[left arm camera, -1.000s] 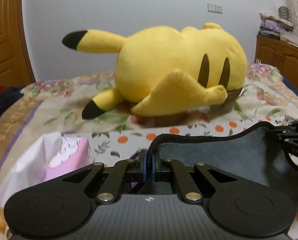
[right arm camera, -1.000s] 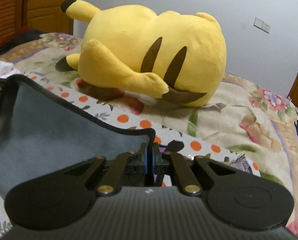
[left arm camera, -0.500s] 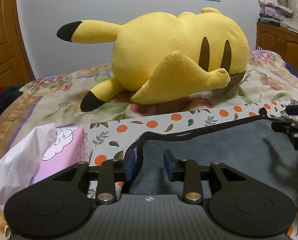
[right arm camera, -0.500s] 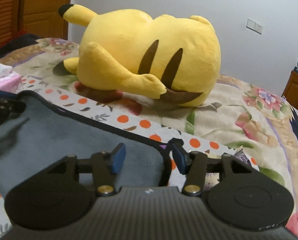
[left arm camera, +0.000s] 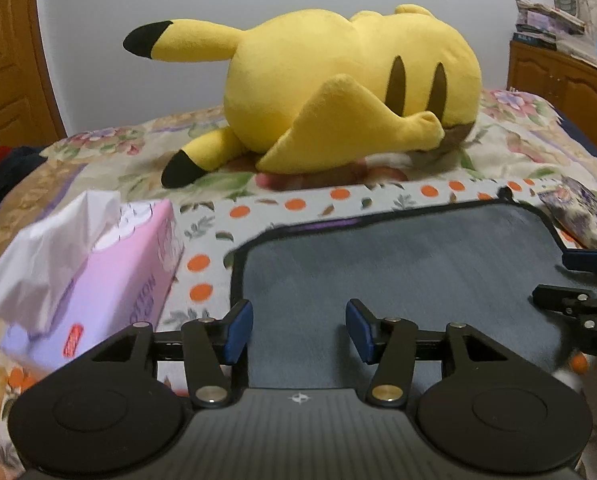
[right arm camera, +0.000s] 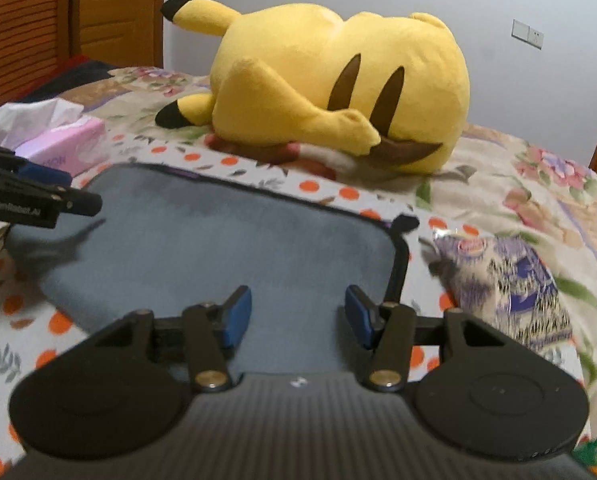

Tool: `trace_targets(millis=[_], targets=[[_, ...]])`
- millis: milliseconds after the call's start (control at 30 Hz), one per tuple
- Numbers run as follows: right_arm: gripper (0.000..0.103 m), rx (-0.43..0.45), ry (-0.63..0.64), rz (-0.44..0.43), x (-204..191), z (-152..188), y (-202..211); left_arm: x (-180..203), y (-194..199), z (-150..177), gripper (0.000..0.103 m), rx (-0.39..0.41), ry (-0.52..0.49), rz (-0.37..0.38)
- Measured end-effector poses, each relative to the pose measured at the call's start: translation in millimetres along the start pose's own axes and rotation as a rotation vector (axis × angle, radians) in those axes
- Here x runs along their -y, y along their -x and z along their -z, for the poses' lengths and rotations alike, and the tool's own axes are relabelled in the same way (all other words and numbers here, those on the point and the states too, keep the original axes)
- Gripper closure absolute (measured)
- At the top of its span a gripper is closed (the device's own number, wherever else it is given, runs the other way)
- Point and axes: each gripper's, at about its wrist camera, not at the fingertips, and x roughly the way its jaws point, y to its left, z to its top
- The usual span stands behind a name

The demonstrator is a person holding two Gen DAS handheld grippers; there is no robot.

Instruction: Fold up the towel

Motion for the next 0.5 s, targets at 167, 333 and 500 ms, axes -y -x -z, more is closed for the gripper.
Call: trace_targets(millis=[167, 333, 500], targets=[[0.050, -0.006, -0.014, 0.007, 1.0, 6.2, 10.4, 4.5, 12.9, 8.6, 0.043, -0.012, -0.009, 0.013], [0.049, -0.013, -0.012, 0.013, 0.7, 7.1, 27.0, 11.1, 30.6, 15.6, 0.040, -0.014, -0.018, 0.028], [0.049, -0.015, -0.016, 0.011, -1.7, 7.3, 52.1, 19.2, 55.3, 19.3, 0.040, -0.022, -0.033, 0.040]])
